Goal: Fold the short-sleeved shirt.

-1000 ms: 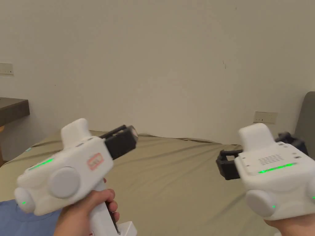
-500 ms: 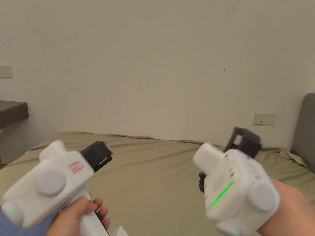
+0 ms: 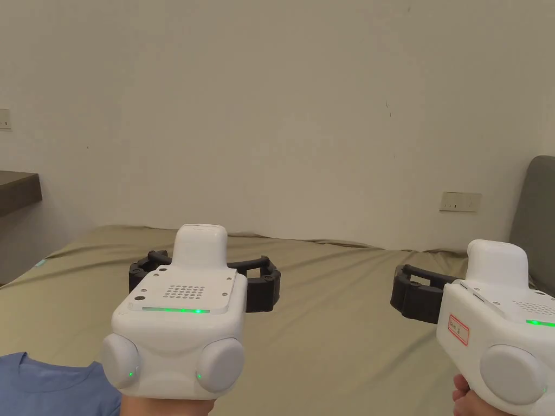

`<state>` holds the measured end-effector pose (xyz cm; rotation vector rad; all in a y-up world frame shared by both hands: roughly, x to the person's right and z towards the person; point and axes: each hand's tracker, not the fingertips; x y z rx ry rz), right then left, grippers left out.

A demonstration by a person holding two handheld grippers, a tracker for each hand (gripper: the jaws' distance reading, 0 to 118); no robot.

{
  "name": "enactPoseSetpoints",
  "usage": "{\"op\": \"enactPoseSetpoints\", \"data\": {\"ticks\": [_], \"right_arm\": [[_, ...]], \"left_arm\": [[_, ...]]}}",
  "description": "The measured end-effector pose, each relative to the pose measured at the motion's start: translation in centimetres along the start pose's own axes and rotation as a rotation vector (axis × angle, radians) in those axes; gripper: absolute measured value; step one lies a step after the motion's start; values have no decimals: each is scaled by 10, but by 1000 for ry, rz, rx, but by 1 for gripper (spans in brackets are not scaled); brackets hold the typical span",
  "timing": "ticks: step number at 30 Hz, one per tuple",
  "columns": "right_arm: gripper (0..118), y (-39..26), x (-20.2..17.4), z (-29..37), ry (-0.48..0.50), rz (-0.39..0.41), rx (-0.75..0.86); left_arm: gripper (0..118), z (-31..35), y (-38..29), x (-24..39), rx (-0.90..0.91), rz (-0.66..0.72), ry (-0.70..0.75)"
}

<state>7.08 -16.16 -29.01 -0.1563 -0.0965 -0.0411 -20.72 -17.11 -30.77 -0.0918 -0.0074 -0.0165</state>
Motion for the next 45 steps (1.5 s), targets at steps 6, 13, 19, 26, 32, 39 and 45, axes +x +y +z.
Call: {"op": "enactPoseSetpoints", "data": {"ticks": [6,13,19,26,32,39,45], "right_arm": [[7,-5,-5,9,-114,87,23],[6,-19,15,8,-133,49,-29],[6,-5,-28,-9,-26,65,14],[6,2,-215,-20,442,88,50],[6,-14,-338,10,804,59,-29],[6,-27,-360,-10,791,62,-66],[6,-40,-369,-50,747,91,-87]], "left_arm": [[2,7,-1,8,30,-67,-32],[1,-10,-14,12,-89,7,-119],[1,-1,-4,-40,-79,45,3],[1,65,1,-176,-69,24,390],[1,132,-9,-263,-100,25,665],[1,89,-35,-299,-180,22,605],[1,42,-61,-310,-217,64,553]]}}
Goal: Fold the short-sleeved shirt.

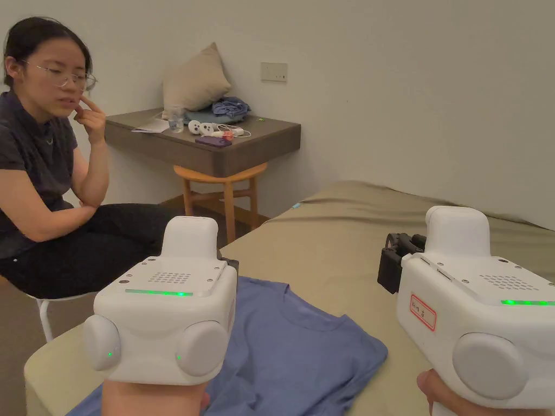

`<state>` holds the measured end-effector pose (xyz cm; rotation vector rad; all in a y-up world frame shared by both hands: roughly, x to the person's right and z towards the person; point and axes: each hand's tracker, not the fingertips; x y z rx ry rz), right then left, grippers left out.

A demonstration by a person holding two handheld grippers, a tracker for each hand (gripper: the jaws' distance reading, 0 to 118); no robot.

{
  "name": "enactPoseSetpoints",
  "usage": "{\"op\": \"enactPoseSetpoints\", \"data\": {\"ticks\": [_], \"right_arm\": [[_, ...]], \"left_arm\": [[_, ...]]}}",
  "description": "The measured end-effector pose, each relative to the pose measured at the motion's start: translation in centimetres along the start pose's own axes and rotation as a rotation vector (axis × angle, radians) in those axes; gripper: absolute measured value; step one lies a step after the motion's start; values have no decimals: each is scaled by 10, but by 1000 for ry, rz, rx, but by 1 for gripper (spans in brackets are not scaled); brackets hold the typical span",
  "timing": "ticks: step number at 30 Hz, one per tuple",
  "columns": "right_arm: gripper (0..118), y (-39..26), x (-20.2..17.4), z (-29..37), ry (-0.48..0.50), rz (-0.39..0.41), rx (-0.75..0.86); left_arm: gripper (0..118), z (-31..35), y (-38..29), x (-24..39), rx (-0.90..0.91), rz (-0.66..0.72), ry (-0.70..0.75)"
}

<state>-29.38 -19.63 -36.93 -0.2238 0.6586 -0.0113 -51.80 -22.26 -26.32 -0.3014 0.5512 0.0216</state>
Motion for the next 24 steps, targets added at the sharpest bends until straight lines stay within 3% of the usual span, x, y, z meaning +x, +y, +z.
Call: {"op": "enactPoseSetpoints", "data": {"ticks": [6,7,8,9,10,11,14,19,22,23,24], "right_arm": [[6,-27,18,-51,-21,22,-88],[6,-34,22,-62,-20,31,-106],[6,-38,27,-71,-24,34,-125],[6,-41,32,-78,-26,33,-139],[6,-44,38,-85,-27,33,-150],[6,-46,42,-91,-38,33,-159],[6,-53,56,-104,-55,38,-174],[6,-59,70,-114,-73,46,-205],[6,-61,73,-117,-82,57,-212],[6,-62,72,-117,-81,61,-215],[6,-62,72,-118,-83,65,-216]], "left_arm": [[4,-114,-42,38,-177,-12,-121],[20,-138,-51,45,-226,0,-158],[62,-166,-62,53,-275,8,-178],[118,-187,-71,59,-324,6,-183],[118,-213,-83,67,-398,-13,-196],[118,-229,-95,71,-318,4,-220],[118,-292,-129,78,-495,-49,-164],[118,-337,-171,88,-640,-50,-136],[106,-351,-200,91,-725,-136,-88],[102,-345,-204,84,-662,-101,-156],[89,-343,-205,82,-613,-64,-134]]}}
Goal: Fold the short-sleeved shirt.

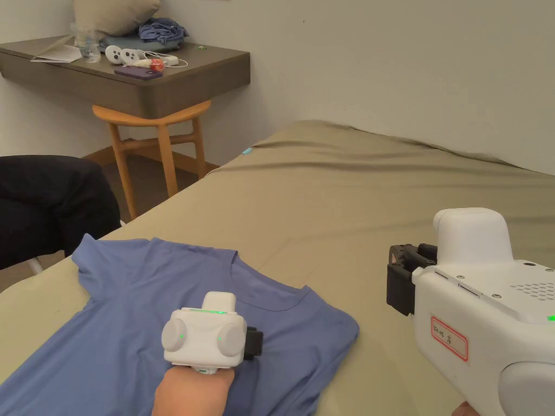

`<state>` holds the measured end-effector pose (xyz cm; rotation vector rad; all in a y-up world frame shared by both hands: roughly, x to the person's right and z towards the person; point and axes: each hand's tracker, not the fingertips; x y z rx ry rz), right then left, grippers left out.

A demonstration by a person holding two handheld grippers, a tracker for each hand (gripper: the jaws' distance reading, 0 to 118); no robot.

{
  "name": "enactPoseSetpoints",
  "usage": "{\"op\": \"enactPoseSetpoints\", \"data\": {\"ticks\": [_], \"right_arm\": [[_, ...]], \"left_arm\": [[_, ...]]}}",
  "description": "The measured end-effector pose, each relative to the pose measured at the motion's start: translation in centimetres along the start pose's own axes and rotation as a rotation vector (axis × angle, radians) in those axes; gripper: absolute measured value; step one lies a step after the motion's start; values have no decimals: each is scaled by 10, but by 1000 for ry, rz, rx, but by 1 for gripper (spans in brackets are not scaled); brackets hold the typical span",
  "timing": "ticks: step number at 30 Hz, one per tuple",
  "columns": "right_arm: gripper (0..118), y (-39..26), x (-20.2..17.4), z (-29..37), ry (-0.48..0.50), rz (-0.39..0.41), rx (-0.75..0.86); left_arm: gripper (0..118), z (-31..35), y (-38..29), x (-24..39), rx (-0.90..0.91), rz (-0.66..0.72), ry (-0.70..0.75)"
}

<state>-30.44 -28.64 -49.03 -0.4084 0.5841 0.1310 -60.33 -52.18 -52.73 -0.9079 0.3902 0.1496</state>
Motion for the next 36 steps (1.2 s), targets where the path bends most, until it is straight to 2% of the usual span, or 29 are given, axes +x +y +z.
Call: {"op": "enactPoseSetpoints", "data": {"ticks": [1,2,3,4,5,6,7,8,9,10,13,19,20,24,26,32,36], "right_arm": [[6,0,0,0,-3,1,1],[6,0,0,1,-1,0,3],[6,1,-1,2,1,-3,3],[6,1,-1,3,2,-7,2],[6,1,-1,5,6,-10,2],[6,1,-1,7,7,-10,2],[6,1,0,9,1,-10,2],[6,0,1,12,-3,-11,6],[6,-1,2,13,-7,-12,8],[6,-1,4,14,-18,-21,6],[6,-1,12,22,-32,-54,15],[6,7,33,54,-107,-68,53],[6,9,40,64,-141,-68,68],[6,11,85,121,-270,-67,109],[6,10,116,165,-347,-103,151],[6,-6,194,292,-632,-163,182],[6,-27,228,368,-768,-197,179]], "left_arm": [[65,0,2,-1,-41,10,-22],[7,6,6,0,-32,8,-36],[0,13,8,1,-13,2,-49],[0,23,8,7,39,-3,3],[0,30,8,6,74,-50,125],[0,28,6,-3,49,-18,105],[0,28,6,-14,7,61,-21],[0,28,11,-15,-17,143,-69],[0,30,12,-16,-20,158,-57],[0,36,11,-18,9,134,-43],[0,88,20,-21,152,196,-132],[0,178,55,-18,340,105,-147],[0,204,57,-9,413,80,-151],[0,283,76,28,517,-33,-182],[0,322,81,58,551,-73,-244],[0,384,83,159,564,-198,-427],[0,416,62,243,545,-310,-561]]}}
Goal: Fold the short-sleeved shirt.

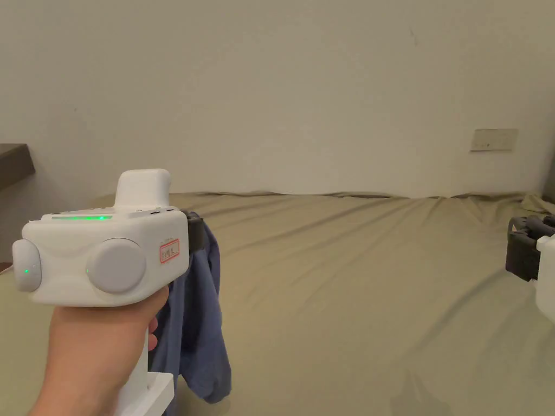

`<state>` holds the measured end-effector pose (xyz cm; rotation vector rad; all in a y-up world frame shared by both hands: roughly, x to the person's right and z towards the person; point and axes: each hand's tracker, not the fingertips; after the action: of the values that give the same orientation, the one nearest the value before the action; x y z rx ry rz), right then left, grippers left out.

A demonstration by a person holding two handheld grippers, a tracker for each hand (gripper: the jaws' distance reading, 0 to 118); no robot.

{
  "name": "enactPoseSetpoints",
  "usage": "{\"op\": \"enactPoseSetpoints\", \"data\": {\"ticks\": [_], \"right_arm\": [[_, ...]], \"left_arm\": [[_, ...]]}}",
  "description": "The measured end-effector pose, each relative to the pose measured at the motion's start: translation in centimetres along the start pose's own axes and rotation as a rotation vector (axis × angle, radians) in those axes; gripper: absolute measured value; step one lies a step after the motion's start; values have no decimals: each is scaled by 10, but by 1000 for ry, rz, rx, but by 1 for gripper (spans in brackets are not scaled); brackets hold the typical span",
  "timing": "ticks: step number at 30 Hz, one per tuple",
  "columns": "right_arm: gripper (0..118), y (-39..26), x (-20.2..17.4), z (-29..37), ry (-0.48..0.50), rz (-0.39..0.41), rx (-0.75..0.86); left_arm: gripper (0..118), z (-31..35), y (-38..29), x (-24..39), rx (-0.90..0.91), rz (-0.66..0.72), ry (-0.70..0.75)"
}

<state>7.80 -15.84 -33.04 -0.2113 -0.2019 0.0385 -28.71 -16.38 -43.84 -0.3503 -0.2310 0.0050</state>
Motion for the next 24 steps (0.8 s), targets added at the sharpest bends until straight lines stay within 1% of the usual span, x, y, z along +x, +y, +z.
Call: {"op": "enactPoseSetpoints", "data": {"ticks": [3,5,8,10,11,12,15,16,18,20,21,22,23,24], "right_arm": [[6,2,50,23,-71,-30,-5],[6,4,82,43,-130,-35,12],[6,7,121,68,-197,-38,24],[6,5,142,83,-234,-47,26],[6,3,149,90,-254,-54,29],[6,1,155,95,-260,-51,23],[6,-9,167,106,-273,-43,6],[6,-14,170,108,-276,-35,-2],[6,-22,172,111,-282,-14,-15],[6,-31,175,108,-270,-4,-34],[6,-33,176,107,-264,-4,-44],[6,-37,177,104,-255,-2,-55],[6,-40,178,101,-250,4,-66],[6,-43,177,99,-247,10,-72]], "left_arm": [[0,-12,5,65,-20,-30,-110],[0,-24,6,103,-30,-46,-174],[0,-39,5,163,-56,-60,-259],[0,-53,-2,196,-78,-75,-281],[0,-63,-10,214,-111,-79,-305],[0,-85,-18,229,-150,-88,-321],[0,-122,-62,274,-264,-141,-349],[0,-136,-85,291,-309,-162,-364],[0,-160,-127,313,-420,-155,-364],[0,-185,-180,337,-545,-179,-339],[4,-194,-199,344,-590,-200,-321],[37,-205,-223,350,-620,-238,-280],[98,-214,-243,352,-666,-257,-268],[118,-214,-262,356,-704,-265,-252]]}}
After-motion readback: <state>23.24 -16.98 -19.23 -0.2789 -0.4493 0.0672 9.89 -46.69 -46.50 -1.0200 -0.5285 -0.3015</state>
